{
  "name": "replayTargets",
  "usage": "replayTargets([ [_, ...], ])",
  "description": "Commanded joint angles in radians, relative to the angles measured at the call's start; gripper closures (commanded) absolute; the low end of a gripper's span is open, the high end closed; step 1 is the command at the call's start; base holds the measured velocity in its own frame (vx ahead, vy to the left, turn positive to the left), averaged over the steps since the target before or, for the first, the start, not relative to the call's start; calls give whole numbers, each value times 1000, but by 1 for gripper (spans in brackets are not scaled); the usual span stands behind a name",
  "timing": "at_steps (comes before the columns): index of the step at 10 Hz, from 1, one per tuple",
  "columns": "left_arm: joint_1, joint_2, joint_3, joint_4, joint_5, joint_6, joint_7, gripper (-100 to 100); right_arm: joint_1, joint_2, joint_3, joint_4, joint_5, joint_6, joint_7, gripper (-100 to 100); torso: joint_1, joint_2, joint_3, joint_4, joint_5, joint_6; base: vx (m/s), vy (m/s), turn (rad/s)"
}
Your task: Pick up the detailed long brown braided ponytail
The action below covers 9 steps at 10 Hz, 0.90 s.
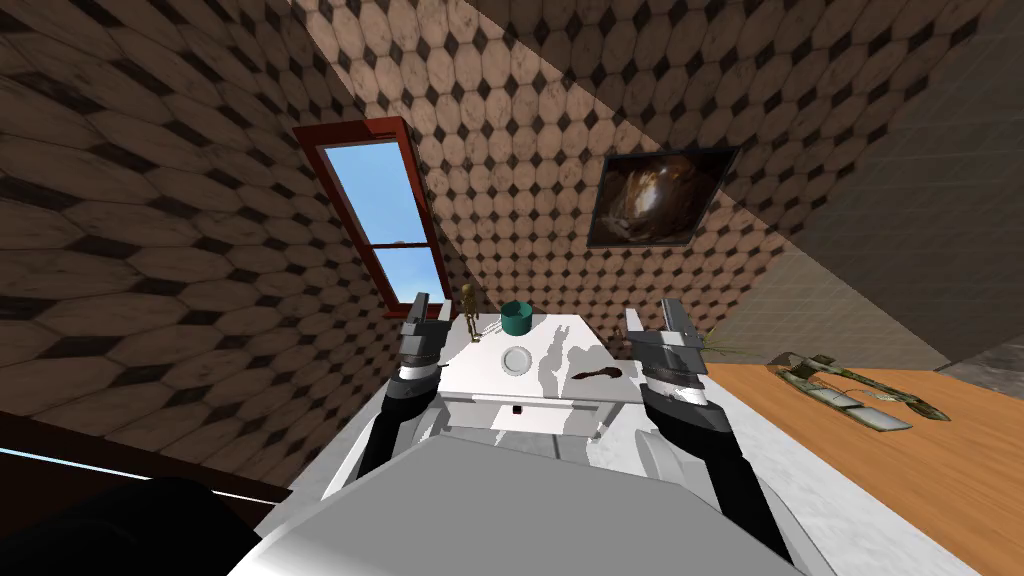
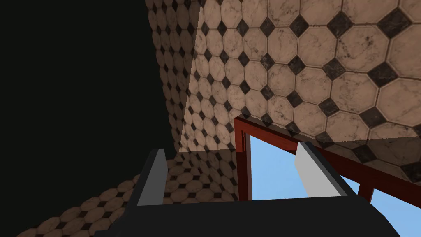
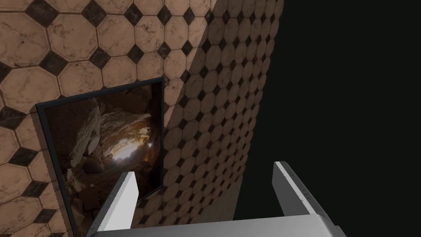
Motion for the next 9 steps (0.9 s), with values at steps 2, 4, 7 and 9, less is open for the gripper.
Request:
replayTargets([
  [2,0,0,0,0,0,0,0,0,11,-68,-3,33,19,50,25,-100,-2,3,2,0,0,0,-83,-38,146],
  [4,0,0,0,0,0,0,0,0,22,-114,-4,68,39,100,51,-100,-4,7,4,2,-1,0,-110,-54,159],
  [7,0,0,0,0,0,0,0,0,38,-163,-2,111,65,163,87,-100,-5,10,6,2,-1,0,-132,-54,165],
  [9,0,0,0,0,0,0,0,0,57,-214,1,163,96,236,130,-100,-4,7,4,2,-1,0,-116,-38,230],
])
